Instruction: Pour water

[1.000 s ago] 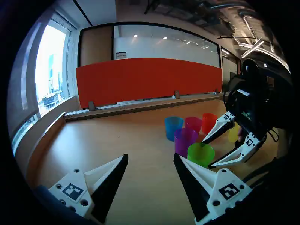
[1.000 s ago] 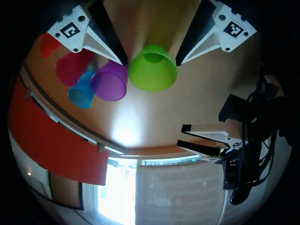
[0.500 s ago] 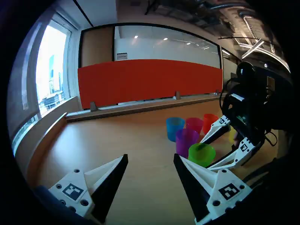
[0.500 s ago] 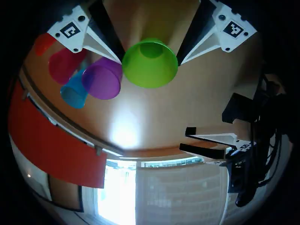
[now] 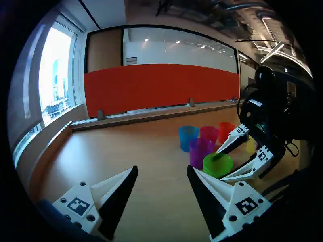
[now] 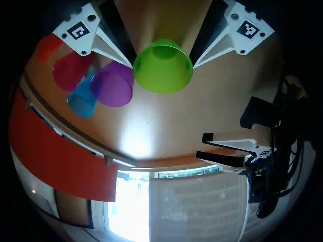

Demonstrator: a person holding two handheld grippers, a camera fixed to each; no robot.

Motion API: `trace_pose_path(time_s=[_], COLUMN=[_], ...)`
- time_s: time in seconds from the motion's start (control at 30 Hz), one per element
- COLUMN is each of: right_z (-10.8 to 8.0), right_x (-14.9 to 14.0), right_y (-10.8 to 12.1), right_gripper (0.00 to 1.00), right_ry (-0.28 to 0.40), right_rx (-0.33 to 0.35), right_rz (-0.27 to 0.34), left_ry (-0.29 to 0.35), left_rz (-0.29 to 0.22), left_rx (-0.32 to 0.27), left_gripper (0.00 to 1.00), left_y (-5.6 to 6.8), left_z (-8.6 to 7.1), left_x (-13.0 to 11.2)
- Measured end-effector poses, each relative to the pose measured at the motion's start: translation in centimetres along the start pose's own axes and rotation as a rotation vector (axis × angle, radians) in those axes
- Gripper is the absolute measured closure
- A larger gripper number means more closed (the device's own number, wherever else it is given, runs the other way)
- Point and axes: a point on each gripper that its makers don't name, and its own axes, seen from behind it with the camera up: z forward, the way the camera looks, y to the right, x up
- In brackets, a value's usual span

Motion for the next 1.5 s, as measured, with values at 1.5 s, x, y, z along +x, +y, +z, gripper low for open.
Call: trace_pose_path(time_s=[1.5], right_z=[-15.6], right_x=[3.2], right_y=[2.5], right_gripper=[0.09], right_ry=[0.373], right_rx=[-0.234], right_rz=[0.055], left_ry=[-0.034], left_rz=[0.109], left_rx=[-0.193], left_gripper=[0.10], left_y=[4.7], left_z=[7.5], left_x=[4.7])
